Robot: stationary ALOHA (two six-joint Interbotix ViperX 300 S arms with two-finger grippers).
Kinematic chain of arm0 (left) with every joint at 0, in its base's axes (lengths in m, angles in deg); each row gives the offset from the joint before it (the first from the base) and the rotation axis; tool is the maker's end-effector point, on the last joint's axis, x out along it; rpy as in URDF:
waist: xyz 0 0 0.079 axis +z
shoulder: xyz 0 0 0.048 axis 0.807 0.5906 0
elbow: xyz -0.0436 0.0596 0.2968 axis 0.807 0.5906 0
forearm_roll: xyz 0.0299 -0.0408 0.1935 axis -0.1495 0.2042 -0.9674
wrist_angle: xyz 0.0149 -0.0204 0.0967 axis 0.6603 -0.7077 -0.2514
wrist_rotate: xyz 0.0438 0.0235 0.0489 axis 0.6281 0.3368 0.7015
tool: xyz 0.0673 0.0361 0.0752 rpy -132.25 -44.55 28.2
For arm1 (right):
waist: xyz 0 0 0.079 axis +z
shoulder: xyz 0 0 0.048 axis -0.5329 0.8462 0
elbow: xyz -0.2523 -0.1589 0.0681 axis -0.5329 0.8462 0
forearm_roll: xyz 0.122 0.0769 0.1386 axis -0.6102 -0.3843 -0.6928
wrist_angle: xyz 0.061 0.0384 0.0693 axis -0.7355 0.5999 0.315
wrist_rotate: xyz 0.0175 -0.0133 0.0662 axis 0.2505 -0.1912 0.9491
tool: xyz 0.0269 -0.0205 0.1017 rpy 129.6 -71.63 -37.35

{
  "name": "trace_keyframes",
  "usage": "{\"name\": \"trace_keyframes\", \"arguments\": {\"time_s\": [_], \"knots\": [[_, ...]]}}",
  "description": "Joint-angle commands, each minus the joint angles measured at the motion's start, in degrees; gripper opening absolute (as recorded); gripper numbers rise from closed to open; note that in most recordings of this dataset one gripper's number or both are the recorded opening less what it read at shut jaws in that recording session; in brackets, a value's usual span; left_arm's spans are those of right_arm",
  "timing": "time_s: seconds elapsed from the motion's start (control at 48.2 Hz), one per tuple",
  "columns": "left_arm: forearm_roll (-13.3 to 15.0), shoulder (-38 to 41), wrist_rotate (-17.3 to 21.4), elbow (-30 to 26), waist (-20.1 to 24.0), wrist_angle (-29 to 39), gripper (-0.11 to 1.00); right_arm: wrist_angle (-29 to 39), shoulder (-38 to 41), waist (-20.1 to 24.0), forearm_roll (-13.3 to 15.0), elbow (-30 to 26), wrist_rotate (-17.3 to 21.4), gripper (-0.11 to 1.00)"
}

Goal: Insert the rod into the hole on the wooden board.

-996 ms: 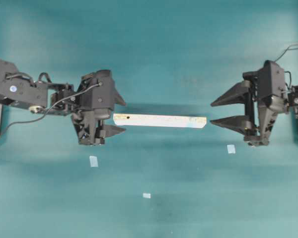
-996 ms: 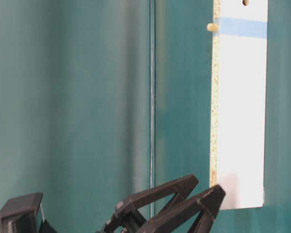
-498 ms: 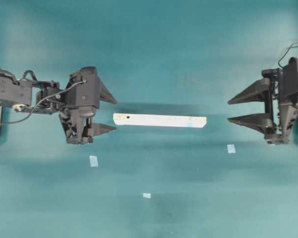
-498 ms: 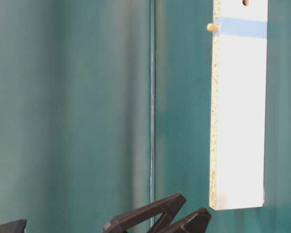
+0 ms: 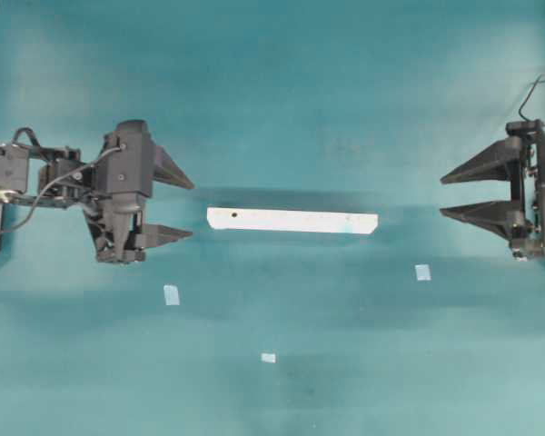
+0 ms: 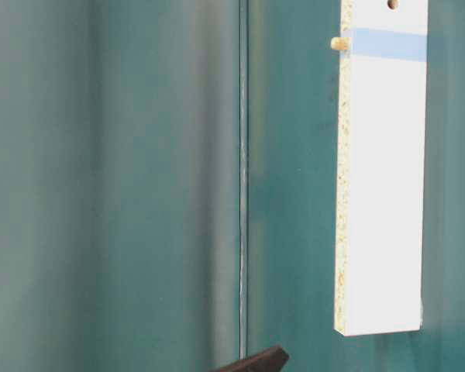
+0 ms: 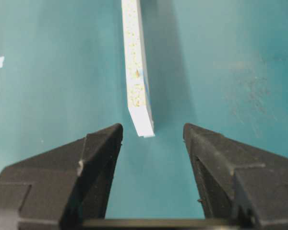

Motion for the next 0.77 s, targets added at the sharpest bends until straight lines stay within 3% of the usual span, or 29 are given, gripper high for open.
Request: {"name": "trace_keyframes", "arguments": {"time_s": [0.0,0.747], "knots": [[0.1,-1.3,0.1,-0.1,0.1,-0.5,0.90,-0.1,-0.4,-0.3,0.2,-0.4,0.1,0.67],[0.1,-1.4,0.1,0.2,0.1,-1.3,0.90,-0.4,-0.2,-0.4,0.8,-0.7,0.2,0.67]]}}
